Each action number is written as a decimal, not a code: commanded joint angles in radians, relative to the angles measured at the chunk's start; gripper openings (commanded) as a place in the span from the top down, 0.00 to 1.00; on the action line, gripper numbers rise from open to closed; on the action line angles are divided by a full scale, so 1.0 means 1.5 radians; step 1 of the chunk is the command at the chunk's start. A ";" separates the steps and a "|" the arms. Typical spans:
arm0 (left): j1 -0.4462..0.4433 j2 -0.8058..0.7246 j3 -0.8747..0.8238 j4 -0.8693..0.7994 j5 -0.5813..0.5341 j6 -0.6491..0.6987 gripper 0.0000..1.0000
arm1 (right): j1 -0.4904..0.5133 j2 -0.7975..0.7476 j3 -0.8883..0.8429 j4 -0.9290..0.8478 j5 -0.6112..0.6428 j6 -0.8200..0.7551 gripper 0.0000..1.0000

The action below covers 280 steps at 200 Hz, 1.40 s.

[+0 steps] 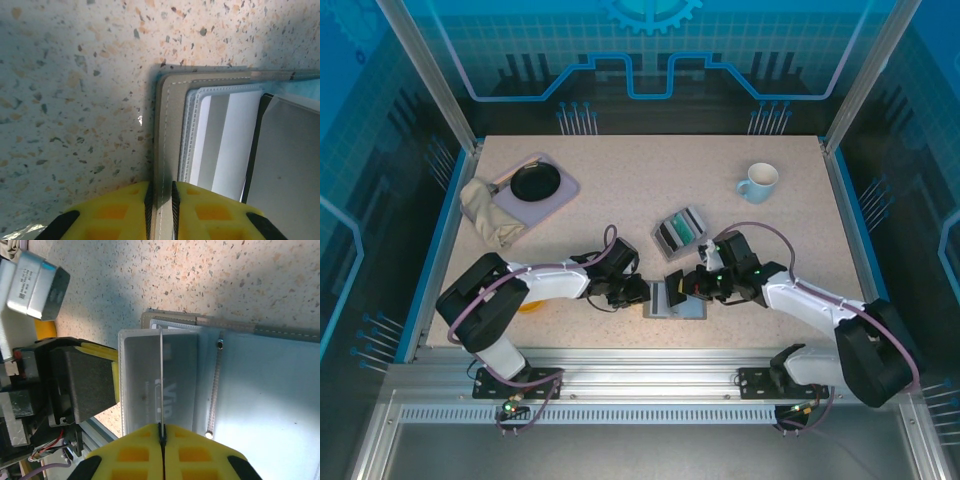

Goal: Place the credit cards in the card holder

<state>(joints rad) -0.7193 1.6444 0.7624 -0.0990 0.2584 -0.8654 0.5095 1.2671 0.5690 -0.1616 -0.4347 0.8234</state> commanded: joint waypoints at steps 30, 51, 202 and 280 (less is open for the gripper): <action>-0.005 -0.042 -0.020 -0.005 -0.033 -0.013 0.78 | 0.004 0.001 -0.001 0.004 0.009 0.002 0.94; -0.005 -0.050 -0.026 -0.004 -0.039 -0.015 0.78 | 0.004 0.011 -0.006 0.021 0.001 0.007 0.93; -0.005 -0.046 -0.020 0.021 -0.019 -0.011 0.59 | -0.033 0.015 -0.046 0.082 -0.025 0.005 0.94; -0.006 -0.003 -0.013 0.034 0.002 -0.015 0.58 | -0.018 0.036 -0.112 0.161 -0.022 0.005 0.94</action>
<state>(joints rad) -0.7197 1.6176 0.7368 -0.0635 0.2329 -0.8883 0.4660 1.3094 0.4416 0.0059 -0.4541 0.8406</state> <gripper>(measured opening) 0.426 0.058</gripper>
